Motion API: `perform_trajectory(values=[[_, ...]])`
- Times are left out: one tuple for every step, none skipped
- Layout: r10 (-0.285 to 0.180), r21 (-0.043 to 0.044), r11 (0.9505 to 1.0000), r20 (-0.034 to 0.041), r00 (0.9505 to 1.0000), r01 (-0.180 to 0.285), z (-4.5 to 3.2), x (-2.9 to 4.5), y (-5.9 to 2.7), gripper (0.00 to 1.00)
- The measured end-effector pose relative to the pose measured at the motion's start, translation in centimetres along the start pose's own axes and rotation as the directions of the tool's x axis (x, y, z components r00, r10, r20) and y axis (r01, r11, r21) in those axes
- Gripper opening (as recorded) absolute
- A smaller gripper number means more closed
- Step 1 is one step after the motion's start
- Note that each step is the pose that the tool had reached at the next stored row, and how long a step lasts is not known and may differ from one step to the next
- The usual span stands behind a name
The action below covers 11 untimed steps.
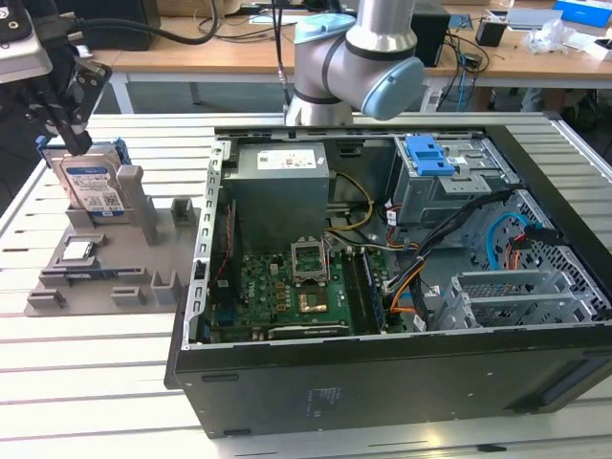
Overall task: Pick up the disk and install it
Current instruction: 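Reach for the disk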
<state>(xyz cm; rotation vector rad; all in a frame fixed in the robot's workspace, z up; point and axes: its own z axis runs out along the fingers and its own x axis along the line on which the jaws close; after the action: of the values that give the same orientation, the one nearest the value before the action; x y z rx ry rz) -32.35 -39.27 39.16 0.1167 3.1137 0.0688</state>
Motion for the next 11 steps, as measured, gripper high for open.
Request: perform_trajectory(values=[[0.0, 0.0, 1.0, 0.0, 1.0, 0.0, 0.0, 0.2, 0.0, 0.11], [0.0, 0.0, 1.0, 0.0, 1.0, 0.0, 0.0, 0.47, 0.01, 0.11], [0.0, 0.0, 1.0, 0.0, 1.0, 0.0, -0.01, 0.66, 0.02, 0.11], [0.0, 0.0, 1.0, -0.0001, 1.0, 0.0, -0.01, 0.84, 0.03, 0.11], [0.0, 0.0, 1.0, 0.0, 1.0, 0.0, 0.0, 1.05, 0.05, 0.11], [0.0, 0.0, 1.0, 0.0, 1.0, 0.0, 0.0, 1.47, 0.07, 0.11], [0.0, 0.0, 1.0, 0.0, 1.0, 0.0, 0.01, 1.86, 0.13, 0.11], [0.0, 0.0, 1.0, 0.0, 1.0, 0.0, 0.01, 2.04, 0.17, 0.11], [0.0, 0.0001, 1.0, 0.0, 1.0, 0.0, 0.02, 2.23, 0.2, 0.11], [0.0, 0.0001, 1.0, 0.0, 1.0, 0.0, 0.02, 2.44, 0.24, 0.11], [0.0, 0.0001, 1.0, 0.0, 1.0, 0.0, 0.03, 2.67, 0.29, 0.11]])
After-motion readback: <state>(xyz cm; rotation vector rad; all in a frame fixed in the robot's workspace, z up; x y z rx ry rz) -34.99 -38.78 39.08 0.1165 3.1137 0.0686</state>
